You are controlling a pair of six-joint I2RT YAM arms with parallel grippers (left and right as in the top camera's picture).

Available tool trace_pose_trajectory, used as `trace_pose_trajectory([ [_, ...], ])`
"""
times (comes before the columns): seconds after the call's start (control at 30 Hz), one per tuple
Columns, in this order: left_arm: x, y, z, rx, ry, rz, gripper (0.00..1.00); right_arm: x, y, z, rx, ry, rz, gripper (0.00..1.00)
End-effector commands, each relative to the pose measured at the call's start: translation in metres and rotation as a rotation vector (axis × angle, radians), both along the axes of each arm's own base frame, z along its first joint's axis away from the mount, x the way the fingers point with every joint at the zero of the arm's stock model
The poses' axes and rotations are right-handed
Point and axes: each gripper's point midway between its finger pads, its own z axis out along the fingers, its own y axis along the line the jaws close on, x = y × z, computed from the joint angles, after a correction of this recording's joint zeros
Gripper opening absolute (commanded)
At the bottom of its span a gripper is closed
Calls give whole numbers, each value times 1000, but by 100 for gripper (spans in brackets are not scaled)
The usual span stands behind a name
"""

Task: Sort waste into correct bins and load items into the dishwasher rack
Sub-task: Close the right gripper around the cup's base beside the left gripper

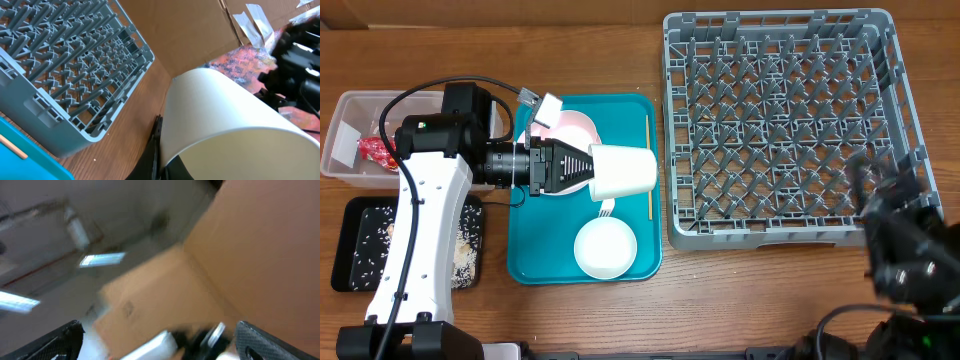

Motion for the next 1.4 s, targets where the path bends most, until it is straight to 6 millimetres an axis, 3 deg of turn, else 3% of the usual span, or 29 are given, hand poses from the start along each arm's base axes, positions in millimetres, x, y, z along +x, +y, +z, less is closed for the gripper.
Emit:
trace_pose_trajectory([
  [0.0, -1, 0, 2, -4, -26, -5, 4, 34, -51, 6, -147, -201, -498, 100],
  [0.03, -1, 0, 2, -4, -26, -5, 4, 41, -59, 2, -175, -196, -564, 100],
  [0.1, 0, 0, 1, -3, -27, -4, 4, 73, -107, -31, -256, -45, -860, 100],
  [0.13, 0, 0, 1, -3, -27, -5, 4, 78, -116, -43, -261, 15, -894, 99],
  [0.27, 0, 1, -1, 13, -26, -4, 4, 94, -125, -113, -297, 373, -862, 100],
  [0.3, 0, 1, -2, 20, -24, -3, 4, 94, -122, -122, -328, 416, -844, 100],
  [0.53, 0, 1, -3, 26, -23, -3, 4, 78, -75, -126, -541, 553, -635, 100],
  [0.63, -1, 1, -1, 10, -29, -5, 4, 64, -28, -135, -619, 620, -344, 100],
  [0.83, -1, -3, 21, -113, -83, -18, 4, 50, 45, -169, -607, 744, 230, 100],
  [0.9, 0, -3, 24, -131, -94, -19, 4, 46, 64, -167, -633, 647, 389, 100],
  [0.97, 0, -3, 26, -141, -101, -20, 4, 24, 89, -144, -578, 413, 671, 100],
  [1.03, 0, -3, 27, -147, -103, -21, 4, 25, 96, -141, -533, 372, 770, 100],
  [1.13, 0, -3, 32, -176, -109, -22, 4, 47, 99, -160, -547, 424, 769, 100],
  [1.3, 0, -4, 34, -188, -121, -25, 4, 53, 109, -160, -500, 235, 874, 100],
  [1.37, 0, -4, 34, -188, -122, -25, 4, 59, 111, -166, -504, 240, 883, 100],
])
